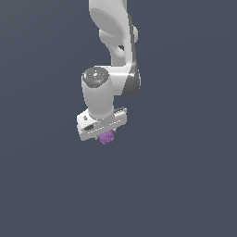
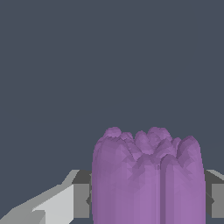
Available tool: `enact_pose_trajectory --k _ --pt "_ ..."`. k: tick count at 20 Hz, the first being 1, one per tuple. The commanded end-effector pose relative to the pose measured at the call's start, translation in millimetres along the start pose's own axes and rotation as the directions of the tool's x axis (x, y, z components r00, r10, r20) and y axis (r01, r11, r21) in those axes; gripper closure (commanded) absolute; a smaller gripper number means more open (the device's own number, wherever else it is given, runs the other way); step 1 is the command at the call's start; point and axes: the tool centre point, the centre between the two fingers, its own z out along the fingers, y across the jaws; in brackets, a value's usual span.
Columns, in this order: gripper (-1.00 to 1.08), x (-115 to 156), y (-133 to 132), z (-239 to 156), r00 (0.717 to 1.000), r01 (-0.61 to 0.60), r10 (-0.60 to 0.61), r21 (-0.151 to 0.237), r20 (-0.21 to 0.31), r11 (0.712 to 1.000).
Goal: Pick up the object and move it to a goal position.
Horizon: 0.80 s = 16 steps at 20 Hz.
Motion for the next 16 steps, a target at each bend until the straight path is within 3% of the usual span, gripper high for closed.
enact_pose_trajectory --k 1,8,16 --pt "1.08 11 -4 -22 1.000 0.000 0.000 0.000 0.000 1.000" --pt "1.08 33 -10 -61 1.000 0.000 0.000 0.001 0.001 1.000" --pt "1.08 41 -12 -76 1.000 0.000 0.000 0.001 0.001 1.000"
